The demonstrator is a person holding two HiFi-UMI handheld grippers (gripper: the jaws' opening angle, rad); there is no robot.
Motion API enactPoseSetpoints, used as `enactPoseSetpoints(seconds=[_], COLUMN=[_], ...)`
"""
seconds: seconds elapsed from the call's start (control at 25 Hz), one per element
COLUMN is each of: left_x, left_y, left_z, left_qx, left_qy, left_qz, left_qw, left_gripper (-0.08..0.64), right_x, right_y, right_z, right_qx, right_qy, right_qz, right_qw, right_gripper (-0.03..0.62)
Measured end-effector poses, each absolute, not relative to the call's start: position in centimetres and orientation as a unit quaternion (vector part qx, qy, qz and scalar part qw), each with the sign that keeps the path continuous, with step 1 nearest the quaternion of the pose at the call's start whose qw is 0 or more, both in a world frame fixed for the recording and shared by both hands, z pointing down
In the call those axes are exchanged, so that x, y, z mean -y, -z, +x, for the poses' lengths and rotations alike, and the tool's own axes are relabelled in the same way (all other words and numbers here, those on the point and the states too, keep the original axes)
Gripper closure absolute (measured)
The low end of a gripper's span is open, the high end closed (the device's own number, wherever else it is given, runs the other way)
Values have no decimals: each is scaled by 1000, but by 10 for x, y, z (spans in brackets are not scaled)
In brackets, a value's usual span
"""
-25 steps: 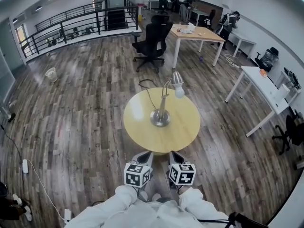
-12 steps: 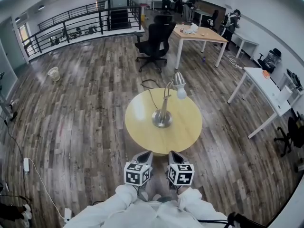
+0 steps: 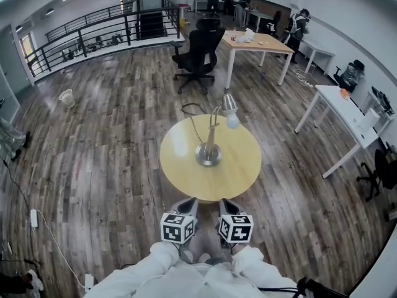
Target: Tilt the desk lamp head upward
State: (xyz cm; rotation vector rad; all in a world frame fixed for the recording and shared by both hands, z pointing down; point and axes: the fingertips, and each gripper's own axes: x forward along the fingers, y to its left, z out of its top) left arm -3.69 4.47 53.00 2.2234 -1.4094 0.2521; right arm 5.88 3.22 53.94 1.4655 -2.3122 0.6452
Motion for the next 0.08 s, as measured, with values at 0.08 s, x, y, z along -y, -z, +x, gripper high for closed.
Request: enactPoseSetpoints(seconds=[0.08], left_x=[-44], left_y=[-530], left_z=[-36], left_qx=[517], left_qy=[-93], left_qz=[814], left_qw=[247], left_gripper=[558], right_x=[-32], right_y=[-539], right_z=[61], right_qx=[811], right_qy=[-226], right_qz=[514], right_qw=[166], right_gripper=[580])
